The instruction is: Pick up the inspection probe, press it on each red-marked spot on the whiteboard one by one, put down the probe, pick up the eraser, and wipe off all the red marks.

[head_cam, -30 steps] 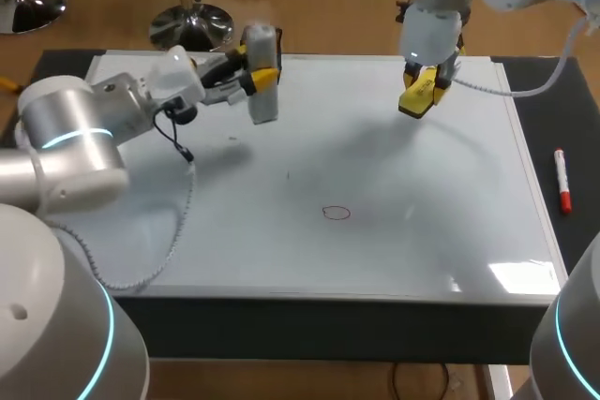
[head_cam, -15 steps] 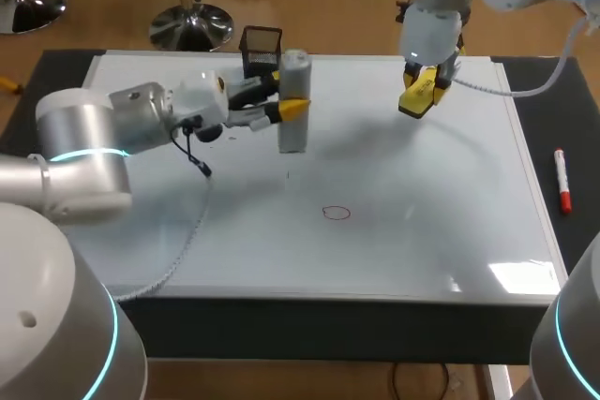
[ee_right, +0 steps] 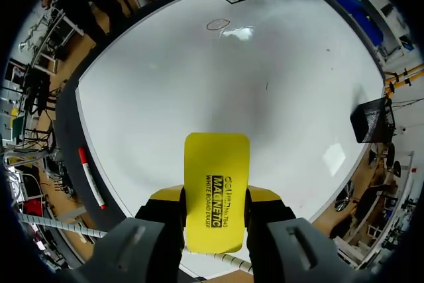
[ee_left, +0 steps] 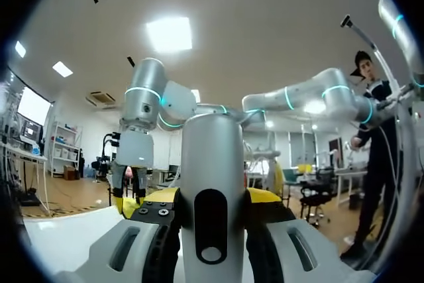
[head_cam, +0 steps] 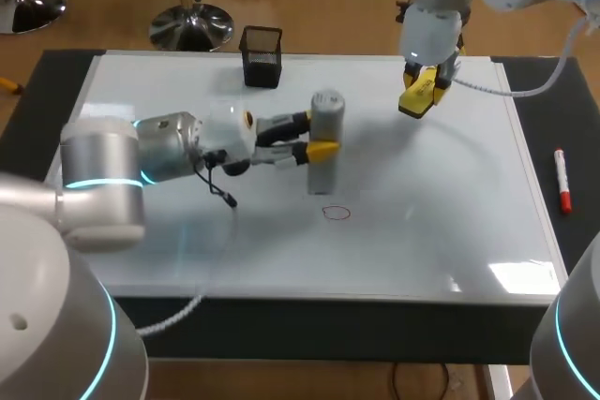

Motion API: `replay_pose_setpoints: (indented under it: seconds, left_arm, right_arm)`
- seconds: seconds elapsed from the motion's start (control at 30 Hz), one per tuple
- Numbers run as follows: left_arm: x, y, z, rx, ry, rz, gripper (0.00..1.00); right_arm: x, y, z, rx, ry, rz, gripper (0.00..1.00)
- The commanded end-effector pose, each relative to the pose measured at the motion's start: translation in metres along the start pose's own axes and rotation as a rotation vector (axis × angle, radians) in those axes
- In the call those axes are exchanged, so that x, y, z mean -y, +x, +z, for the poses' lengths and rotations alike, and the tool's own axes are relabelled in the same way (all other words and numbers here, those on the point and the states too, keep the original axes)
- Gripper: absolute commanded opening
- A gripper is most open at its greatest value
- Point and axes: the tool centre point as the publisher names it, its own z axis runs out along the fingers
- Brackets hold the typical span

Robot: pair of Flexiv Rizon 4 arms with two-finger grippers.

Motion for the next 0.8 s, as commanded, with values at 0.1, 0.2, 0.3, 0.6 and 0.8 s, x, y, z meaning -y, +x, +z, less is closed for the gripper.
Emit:
replay_pose_setpoints:
  seconds: [0.1,0.2,0.3,0.6,0.8]
  left_arm:
    - [-0.013,0.015,0.008,-0.003,0.019,-0.033,0.00]
    - [-0.020,0.022,0.013,-0.010,0.023,-0.044,0.00]
    - [-0.028,0.026,0.016,-0.017,0.019,-0.050,0.00]
    - [-0.037,0.023,0.021,-0.048,0.011,-0.039,0.00]
    - [-0.043,0.019,0.020,-0.057,0.023,-0.028,0.00]
  right_arm:
    - [0.001,0.000,-0.001,-0.004,0.001,-0.002,0.00]
    - [0.001,0.000,-0.001,-0.004,0.001,-0.002,0.00]
    - [0.001,0.000,-0.001,-0.004,0.001,-0.002,0.00]
    - [0.001,0.000,-0.001,-0.004,0.001,-0.002,0.00]
    - [0.001,0.000,-0.001,-0.004,0.001,-0.002,0.00]
